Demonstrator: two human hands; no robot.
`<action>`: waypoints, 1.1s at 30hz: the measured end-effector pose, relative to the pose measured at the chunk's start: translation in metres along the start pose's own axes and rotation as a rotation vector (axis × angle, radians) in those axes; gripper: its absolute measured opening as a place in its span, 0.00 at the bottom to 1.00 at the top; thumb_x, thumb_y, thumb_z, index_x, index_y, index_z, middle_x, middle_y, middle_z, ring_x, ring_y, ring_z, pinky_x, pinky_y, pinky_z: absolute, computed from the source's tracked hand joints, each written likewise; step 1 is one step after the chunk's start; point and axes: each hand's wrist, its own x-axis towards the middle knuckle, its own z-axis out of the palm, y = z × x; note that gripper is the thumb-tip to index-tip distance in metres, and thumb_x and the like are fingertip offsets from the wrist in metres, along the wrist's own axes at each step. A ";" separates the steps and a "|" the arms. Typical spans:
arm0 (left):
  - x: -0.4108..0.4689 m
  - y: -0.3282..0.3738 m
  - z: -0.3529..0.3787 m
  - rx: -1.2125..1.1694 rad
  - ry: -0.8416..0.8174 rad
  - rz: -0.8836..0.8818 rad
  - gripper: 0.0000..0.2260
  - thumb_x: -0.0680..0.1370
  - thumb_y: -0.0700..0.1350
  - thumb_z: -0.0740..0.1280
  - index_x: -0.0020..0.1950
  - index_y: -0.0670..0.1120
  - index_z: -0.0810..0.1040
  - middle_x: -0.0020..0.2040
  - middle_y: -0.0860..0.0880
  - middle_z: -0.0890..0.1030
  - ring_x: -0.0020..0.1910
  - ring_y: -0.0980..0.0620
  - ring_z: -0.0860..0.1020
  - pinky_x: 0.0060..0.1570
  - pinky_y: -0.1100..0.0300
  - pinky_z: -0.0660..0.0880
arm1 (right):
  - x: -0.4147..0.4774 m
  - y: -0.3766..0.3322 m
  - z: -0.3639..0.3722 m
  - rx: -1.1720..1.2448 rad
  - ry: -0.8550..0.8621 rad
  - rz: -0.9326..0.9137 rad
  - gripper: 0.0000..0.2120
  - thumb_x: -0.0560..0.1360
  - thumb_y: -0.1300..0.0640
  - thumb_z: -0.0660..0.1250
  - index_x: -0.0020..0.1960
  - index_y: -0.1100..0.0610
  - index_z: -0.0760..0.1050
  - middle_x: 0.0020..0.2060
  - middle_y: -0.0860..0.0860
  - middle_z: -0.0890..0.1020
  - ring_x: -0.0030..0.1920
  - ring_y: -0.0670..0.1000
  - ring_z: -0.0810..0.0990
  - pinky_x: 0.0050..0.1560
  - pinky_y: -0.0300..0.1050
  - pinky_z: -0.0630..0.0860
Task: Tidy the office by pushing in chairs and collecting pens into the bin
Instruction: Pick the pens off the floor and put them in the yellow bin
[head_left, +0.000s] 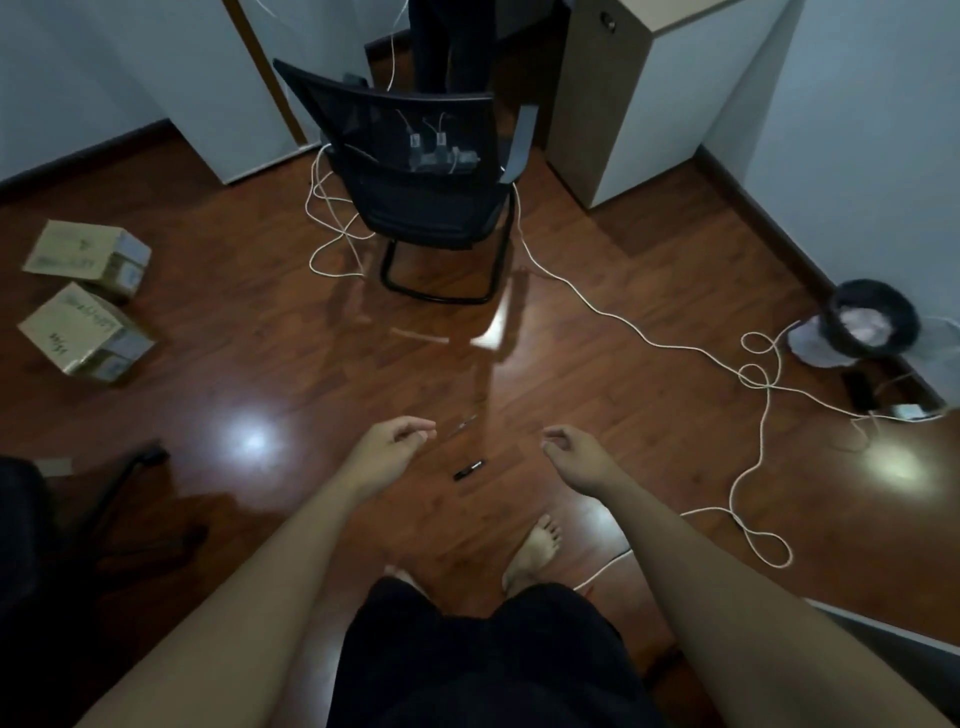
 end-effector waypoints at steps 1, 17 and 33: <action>0.006 -0.002 0.003 -0.003 -0.004 -0.022 0.13 0.87 0.43 0.64 0.68 0.47 0.83 0.62 0.52 0.86 0.59 0.56 0.83 0.56 0.66 0.76 | 0.003 0.001 0.000 0.010 -0.008 0.016 0.20 0.85 0.51 0.67 0.74 0.58 0.75 0.67 0.57 0.81 0.69 0.57 0.80 0.65 0.47 0.75; 0.075 -0.026 0.016 0.081 -0.149 -0.085 0.13 0.86 0.40 0.62 0.65 0.45 0.84 0.60 0.49 0.87 0.59 0.47 0.84 0.60 0.53 0.78 | 0.015 0.042 0.011 0.137 0.143 0.152 0.20 0.84 0.52 0.67 0.73 0.59 0.77 0.64 0.55 0.82 0.65 0.54 0.80 0.59 0.41 0.70; 0.164 -0.104 0.112 0.267 -0.355 -0.100 0.14 0.86 0.37 0.60 0.63 0.45 0.83 0.56 0.48 0.88 0.49 0.50 0.84 0.43 0.62 0.75 | -0.056 0.213 0.138 0.550 0.457 0.604 0.13 0.83 0.58 0.70 0.65 0.63 0.80 0.52 0.56 0.84 0.55 0.57 0.83 0.50 0.41 0.72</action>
